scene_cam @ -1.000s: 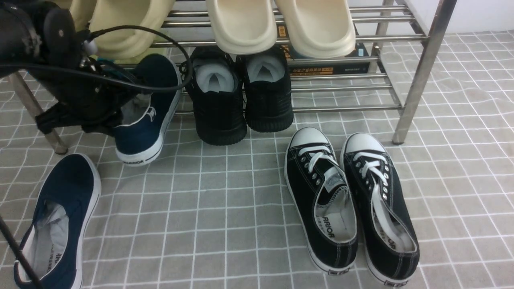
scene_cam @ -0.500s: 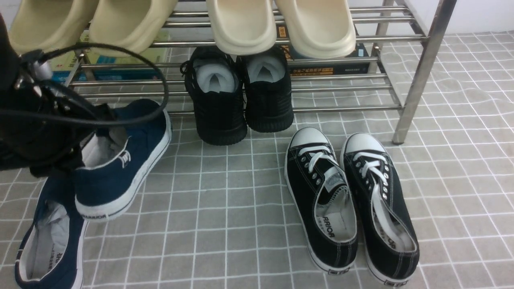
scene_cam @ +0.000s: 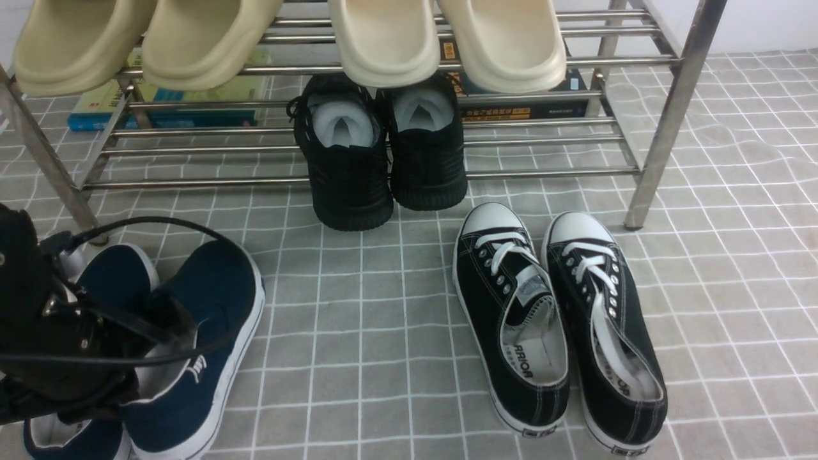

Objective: Take the shoes off the shelf with your hand from the grey coffee tablecloth.

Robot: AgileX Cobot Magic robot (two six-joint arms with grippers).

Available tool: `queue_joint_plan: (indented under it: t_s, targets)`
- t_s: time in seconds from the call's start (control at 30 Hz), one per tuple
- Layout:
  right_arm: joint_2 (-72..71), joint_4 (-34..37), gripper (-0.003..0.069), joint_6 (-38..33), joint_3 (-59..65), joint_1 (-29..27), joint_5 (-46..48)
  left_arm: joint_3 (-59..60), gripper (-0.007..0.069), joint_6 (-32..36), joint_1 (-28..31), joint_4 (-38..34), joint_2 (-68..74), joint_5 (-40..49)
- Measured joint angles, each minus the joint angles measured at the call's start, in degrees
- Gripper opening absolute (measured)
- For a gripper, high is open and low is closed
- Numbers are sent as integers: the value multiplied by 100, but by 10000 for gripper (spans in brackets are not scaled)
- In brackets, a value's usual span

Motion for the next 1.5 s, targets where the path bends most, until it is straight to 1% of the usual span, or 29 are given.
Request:
queue_joint_plan:
  t_s: [0.03,0.07,0.13,0.17,0.2,0.23,0.33,0.4,0.47,0.57,0.6,0.63,0.67,0.7,0.73,0.77,0.87,0.9,0.93,1.03,1.17,1.5]
  targets:
    - [0,0,239,0,0,0,0,11,80,-4,0,0,-4,-2]
    - [0,0,239,0,0,0,0,11,84,-4,0,0,-4,-2]
    - [0,0,239,0,0,0,0,11,128,1,0,-25,-4,32]
    - [0,0,239,0,0,0,0,11,187,44,0,-25,-10,134]
    - [0,0,239,0,0,0,0,11,187,53,0,-20,-19,134]
    - [0,0,239,0,0,0,0,11,234,123,0,-20,-60,198]
    - [0,13,239,0,0,0,0,-31,311,506,0,-20,-346,380]
    - [0,13,239,0,0,0,0,-48,325,854,0,-20,-608,439]
    - [0,13,239,0,0,0,0,-48,314,1299,0,-20,-996,617]
    - [0,7,239,0,0,0,0,-30,233,1899,0,-20,-1591,921]
    - [0,7,239,0,0,0,0,-16,216,1984,0,-20,-1688,948]
    - [0,2,239,0,0,0,0,44,170,2190,0,-20,-1940,971]
    - [0,3,239,0,0,0,0,241,82,2565,0,-20,-2444,852]
    - [0,3,239,0,0,0,0,271,74,2606,0,-20,-2505,852]
    - [0,3,239,0,0,0,0,517,31,2837,0,-27,-2938,562]
    - [0,3,239,0,0,0,0,725,15,2931,0,-62,-3248,251]
    - [0,3,239,0,0,0,0,1337,1,2964,0,-308,-4057,-770]
    - [0,3,239,0,0,0,0,1404,1,2964,0,-386,-4202,-892]
    - [0,3,239,0,0,0,0,1608,1,2964,0,-573,-4506,-1257]
    - [0,3,239,-1,0,0,0,1858,1,2964,0,-761,-4997,-1670]
    - [0,3,239,-1,0,0,0,1900,1,2964,0,-708,-5274,-1706]
    - [0,3,239,-1,0,0,0,1900,5,2964,0,-429,-5284,-1706]
